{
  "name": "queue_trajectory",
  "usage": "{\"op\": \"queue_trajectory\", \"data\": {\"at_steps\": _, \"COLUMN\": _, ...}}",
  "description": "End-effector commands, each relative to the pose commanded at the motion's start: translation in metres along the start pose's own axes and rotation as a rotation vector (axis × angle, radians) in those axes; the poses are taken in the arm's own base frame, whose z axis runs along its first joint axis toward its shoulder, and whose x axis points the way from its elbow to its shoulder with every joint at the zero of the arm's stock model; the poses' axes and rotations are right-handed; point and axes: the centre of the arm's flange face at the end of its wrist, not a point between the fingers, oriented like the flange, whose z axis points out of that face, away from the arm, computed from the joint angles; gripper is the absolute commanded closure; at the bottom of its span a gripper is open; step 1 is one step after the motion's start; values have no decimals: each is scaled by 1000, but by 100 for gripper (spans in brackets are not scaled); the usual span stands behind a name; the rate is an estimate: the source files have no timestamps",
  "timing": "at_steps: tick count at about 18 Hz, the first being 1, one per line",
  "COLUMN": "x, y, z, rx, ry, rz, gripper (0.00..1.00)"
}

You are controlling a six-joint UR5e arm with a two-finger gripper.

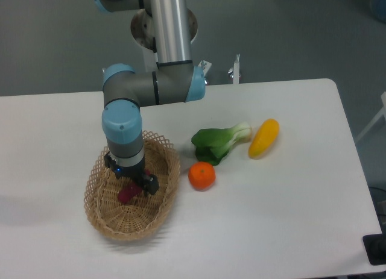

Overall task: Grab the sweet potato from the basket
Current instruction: 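Lower the gripper into the basket over the purple sweet potato, then close the gripper on the purple sweet potato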

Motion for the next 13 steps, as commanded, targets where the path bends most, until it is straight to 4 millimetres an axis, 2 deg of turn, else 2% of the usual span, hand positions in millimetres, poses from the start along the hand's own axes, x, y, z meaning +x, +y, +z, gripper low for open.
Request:
{"op": "queue_trajectory", "data": {"at_steps": 2, "x": -2, "y": -2, "z": 0, "rx": 6, "ry": -5, "rz": 5, "gripper": 26}}
{"op": "queue_trajectory", "data": {"at_steps": 5, "x": -2, "y": -1, "z": 1, "rx": 1, "ry": -7, "rz": 9, "gripper": 47}}
{"op": "queue_trajectory", "data": {"at_steps": 9, "x": -2, "y": -1, "z": -2, "rx": -1, "ry": -13, "rz": 14, "gripper": 54}}
{"op": "queue_trajectory", "data": {"at_steps": 13, "x": -2, "y": -2, "z": -4, "rx": 2, "ry": -16, "rz": 14, "gripper": 68}}
